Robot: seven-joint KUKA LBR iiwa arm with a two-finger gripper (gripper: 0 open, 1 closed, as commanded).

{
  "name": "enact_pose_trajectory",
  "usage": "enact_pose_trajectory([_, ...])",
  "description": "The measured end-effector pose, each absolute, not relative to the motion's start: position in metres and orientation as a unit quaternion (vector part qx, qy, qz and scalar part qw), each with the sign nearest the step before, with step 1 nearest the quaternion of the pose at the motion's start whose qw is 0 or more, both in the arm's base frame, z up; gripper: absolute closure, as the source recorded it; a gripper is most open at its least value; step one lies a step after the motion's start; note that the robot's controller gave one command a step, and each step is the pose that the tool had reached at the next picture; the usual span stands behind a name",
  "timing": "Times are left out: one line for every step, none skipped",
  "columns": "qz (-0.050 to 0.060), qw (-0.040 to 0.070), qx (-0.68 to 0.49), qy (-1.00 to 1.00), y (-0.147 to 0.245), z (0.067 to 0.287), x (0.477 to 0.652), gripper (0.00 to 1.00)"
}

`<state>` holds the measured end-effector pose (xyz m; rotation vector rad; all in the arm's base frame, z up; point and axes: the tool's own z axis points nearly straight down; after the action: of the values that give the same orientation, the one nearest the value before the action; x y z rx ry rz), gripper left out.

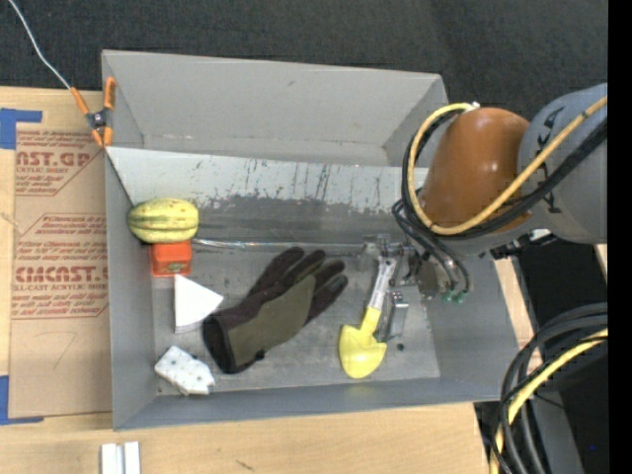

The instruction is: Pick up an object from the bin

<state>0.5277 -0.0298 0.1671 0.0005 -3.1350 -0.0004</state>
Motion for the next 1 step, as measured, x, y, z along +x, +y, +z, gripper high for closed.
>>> enact_pose_trajectory([0.000,-0.001,0.000,-1.000,-0.0297,0.1718,0.5294,0.00])
